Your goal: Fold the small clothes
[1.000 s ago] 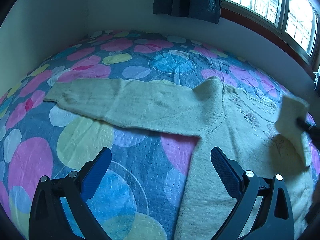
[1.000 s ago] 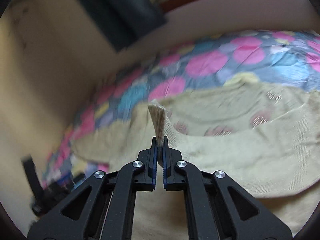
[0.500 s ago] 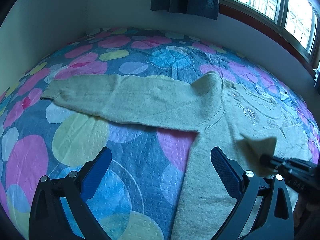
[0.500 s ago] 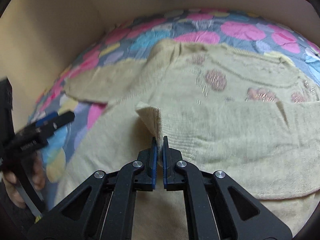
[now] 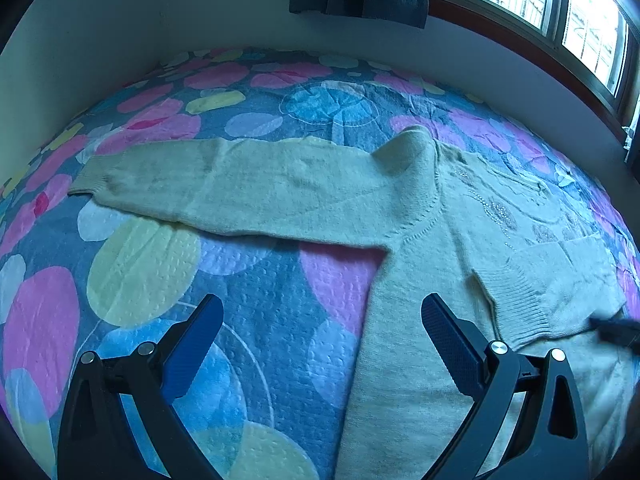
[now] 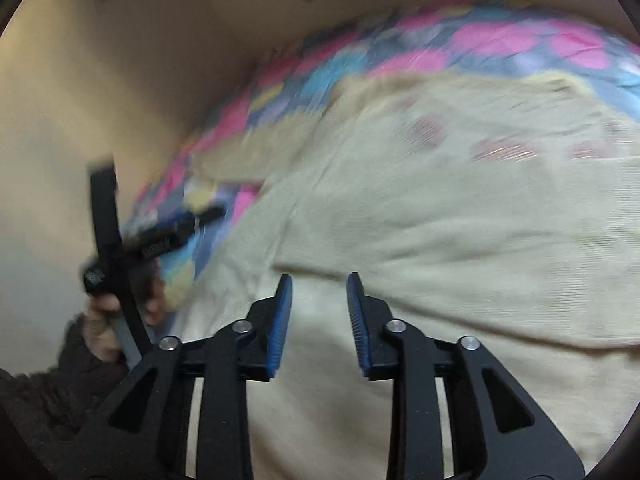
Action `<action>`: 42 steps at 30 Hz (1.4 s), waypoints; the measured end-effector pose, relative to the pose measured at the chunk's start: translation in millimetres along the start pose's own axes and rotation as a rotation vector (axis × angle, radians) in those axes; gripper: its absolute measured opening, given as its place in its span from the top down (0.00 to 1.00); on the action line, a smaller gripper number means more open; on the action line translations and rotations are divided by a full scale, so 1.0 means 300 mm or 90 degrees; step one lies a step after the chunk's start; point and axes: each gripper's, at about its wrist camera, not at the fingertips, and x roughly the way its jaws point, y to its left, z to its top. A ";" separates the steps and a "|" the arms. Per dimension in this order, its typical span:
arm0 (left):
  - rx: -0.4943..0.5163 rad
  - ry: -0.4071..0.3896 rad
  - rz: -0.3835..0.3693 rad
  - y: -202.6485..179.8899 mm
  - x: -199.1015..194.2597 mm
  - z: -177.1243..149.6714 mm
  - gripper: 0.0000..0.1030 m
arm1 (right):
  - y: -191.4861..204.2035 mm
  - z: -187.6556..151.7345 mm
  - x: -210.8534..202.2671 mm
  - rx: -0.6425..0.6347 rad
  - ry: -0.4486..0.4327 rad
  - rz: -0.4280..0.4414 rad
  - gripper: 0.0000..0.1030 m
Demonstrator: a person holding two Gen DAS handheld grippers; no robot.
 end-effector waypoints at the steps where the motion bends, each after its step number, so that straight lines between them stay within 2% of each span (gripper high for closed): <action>1: -0.002 -0.002 -0.001 0.006 0.001 0.001 0.04 | -0.073 0.014 -0.083 0.029 -0.041 -0.007 0.70; 4: -0.015 -0.007 0.002 0.030 0.007 0.003 0.04 | -0.290 0.044 -0.262 0.129 -0.139 -0.064 0.70; 6: -0.021 -0.009 0.004 0.041 0.016 0.004 0.04 | -0.479 0.060 -0.370 0.213 -0.205 -0.137 0.70; 8: -0.026 -0.004 0.008 0.050 0.029 0.003 0.04 | -0.650 0.075 -0.426 0.288 -0.229 -0.216 0.69; 9: -0.028 -0.002 0.008 0.054 0.033 0.003 0.04 | -0.719 0.083 -0.434 0.315 -0.232 -0.225 0.69; 11: -0.031 0.003 0.013 0.060 0.042 0.002 0.04 | -0.833 0.100 -0.428 0.362 -0.233 -0.199 0.69; 15: -0.037 0.012 0.020 0.066 0.060 0.000 0.04 | -0.952 0.125 -0.378 0.407 -0.226 -0.138 0.70; 16: -0.037 0.014 0.020 0.067 0.063 0.001 0.04 | -0.977 0.133 -0.352 0.413 -0.212 -0.118 0.80; 17: -0.038 0.016 0.021 0.068 0.066 0.000 0.04 | -0.990 0.142 -0.338 0.409 -0.202 -0.127 0.96; 18: -0.038 0.018 0.021 0.067 0.069 -0.001 0.04 | -1.002 0.147 -0.329 0.404 -0.189 -0.152 0.97; 22: -0.041 0.026 0.021 0.067 0.080 -0.002 0.04 | -1.039 0.142 -0.338 0.427 -0.215 -0.123 0.99; 26: -0.037 0.028 0.021 0.062 0.082 -0.004 0.04 | -0.996 0.090 -0.380 0.430 -0.196 -0.087 0.96; 29: -0.035 0.028 0.019 0.057 0.081 -0.007 0.04 | -0.929 0.027 -0.407 0.412 -0.179 -0.065 0.81; 30: -0.034 0.028 0.017 0.055 0.081 -0.007 0.04 | -0.907 0.003 -0.421 0.408 -0.175 -0.055 0.72; 31: -0.034 0.029 0.016 0.054 0.081 -0.008 0.04 | -0.880 -0.025 -0.425 0.402 -0.166 -0.048 0.70; 32: -0.033 0.030 0.015 0.052 0.081 -0.009 0.04 | -0.846 -0.054 -0.434 0.389 -0.155 -0.050 0.70; 33: -0.033 0.031 0.014 0.051 0.081 -0.010 0.04 | -0.815 -0.077 -0.439 0.371 -0.142 -0.072 0.75; 34: -0.033 0.032 0.013 0.050 0.082 -0.011 0.04 | -0.795 -0.097 -0.438 0.359 -0.132 -0.096 0.92; 35: -0.033 0.034 0.013 0.050 0.083 -0.011 0.04 | -0.775 -0.113 -0.436 0.339 -0.115 -0.136 0.95; 36: -0.033 0.037 0.014 0.050 0.085 -0.013 0.04 | -0.769 -0.131 -0.439 0.329 -0.115 -0.149 0.97; 38: -0.035 0.040 0.012 0.051 0.088 -0.014 0.04 | -0.780 -0.157 -0.456 0.345 -0.134 -0.132 0.97; 41: -0.039 0.042 0.010 0.055 0.089 -0.016 0.04 | -0.765 -0.159 -0.497 0.371 -0.172 -0.109 0.89; 42: -0.041 0.044 0.008 0.056 0.092 -0.018 0.04 | -0.755 -0.158 -0.504 0.369 -0.187 -0.089 0.83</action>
